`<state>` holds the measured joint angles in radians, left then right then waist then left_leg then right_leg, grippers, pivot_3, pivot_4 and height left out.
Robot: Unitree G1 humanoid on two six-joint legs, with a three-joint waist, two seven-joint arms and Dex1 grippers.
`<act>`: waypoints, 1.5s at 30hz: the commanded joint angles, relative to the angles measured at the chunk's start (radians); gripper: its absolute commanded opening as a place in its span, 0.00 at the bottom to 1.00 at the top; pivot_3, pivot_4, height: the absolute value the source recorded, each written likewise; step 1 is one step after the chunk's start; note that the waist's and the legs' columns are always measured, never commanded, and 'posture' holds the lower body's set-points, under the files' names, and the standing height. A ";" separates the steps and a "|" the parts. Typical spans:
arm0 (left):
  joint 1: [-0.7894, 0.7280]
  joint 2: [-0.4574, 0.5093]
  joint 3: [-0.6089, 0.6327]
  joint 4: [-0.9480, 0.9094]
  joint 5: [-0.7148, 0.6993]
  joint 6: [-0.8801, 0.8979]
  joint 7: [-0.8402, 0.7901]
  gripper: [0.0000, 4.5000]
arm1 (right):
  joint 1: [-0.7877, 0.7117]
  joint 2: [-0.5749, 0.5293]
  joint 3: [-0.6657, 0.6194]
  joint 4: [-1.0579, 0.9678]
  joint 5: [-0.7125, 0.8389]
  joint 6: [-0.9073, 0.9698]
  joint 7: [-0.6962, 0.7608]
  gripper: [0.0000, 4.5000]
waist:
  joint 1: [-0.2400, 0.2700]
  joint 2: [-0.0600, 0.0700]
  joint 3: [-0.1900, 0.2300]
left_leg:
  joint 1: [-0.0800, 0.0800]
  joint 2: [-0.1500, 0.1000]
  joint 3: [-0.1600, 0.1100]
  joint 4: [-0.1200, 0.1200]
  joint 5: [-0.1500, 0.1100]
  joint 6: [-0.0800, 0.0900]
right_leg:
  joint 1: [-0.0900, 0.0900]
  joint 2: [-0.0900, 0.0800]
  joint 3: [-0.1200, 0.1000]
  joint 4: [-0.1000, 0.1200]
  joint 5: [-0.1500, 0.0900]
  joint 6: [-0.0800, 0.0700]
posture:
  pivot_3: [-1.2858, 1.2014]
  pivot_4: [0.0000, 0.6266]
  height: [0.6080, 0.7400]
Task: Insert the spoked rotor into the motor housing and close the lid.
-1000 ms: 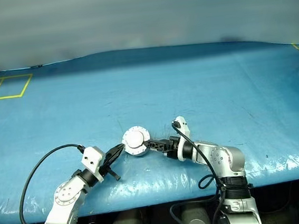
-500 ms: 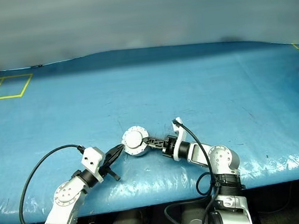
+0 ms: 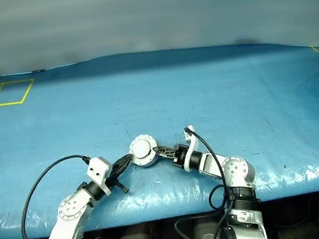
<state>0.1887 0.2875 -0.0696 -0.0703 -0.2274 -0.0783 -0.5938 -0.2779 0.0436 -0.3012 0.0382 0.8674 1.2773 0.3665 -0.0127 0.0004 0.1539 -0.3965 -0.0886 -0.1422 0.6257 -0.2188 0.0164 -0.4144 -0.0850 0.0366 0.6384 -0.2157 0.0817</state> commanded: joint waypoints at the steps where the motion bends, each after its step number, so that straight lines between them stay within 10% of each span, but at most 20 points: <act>1: 0.022 -0.040 0.006 -0.095 -0.176 0.093 -0.051 0.00 | -0.037 0.026 -0.100 -0.008 0.092 -0.019 -0.048 0.25 | 0.000 0.000 0.001 | -0.002 0.000 0.000 0.000 0.000 0.000 | -0.001 0.000 0.000 0.000 0.000 0.001 | 0.52 0.24 1.00; 8: 0.048 -0.110 0.010 -0.144 -0.297 0.174 -0.044 0.14 | -0.087 0.067 -0.231 -0.001 0.207 -0.071 -0.145 0.25 | -0.009 0.003 0.005 | -0.004 0.000 0.000 0.000 0.000 0.001 | -0.003 0.001 0.000 0.000 0.003 0.004 | 0.52 0.24 1.00; 20: 0.062 -0.345 0.062 -0.219 -0.750 0.415 0.007 0.99 | -0.076 0.090 -0.192 -0.106 0.439 -0.087 -0.191 0.25 | -0.021 0.003 0.007 | -0.005 0.001 0.001 0.000 -0.001 0.002 | -0.003 0.002 0.000 0.000 0.002 0.004 | 0.52 0.24 1.00; 45: -0.024 -0.418 0.092 -0.176 -0.979 0.530 0.085 0.99 | 0.066 -0.021 0.050 -0.189 0.610 -0.101 -0.230 0.25 | -0.018 0.002 0.008 | -0.005 0.002 0.001 0.001 -0.001 0.002 | -0.001 0.003 0.001 -0.004 0.002 -0.004 | 0.52 0.24 1.00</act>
<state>0.1808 -0.0611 0.0285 -0.2343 -1.1983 0.4693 -0.5010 -0.2078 0.0146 -0.2606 -0.0925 1.4169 1.1951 0.1096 -0.0305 0.0026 0.1615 -0.4012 -0.0868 -0.1407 0.6262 -0.2199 0.0186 -0.4158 -0.0820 0.0377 0.6343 -0.2134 0.0767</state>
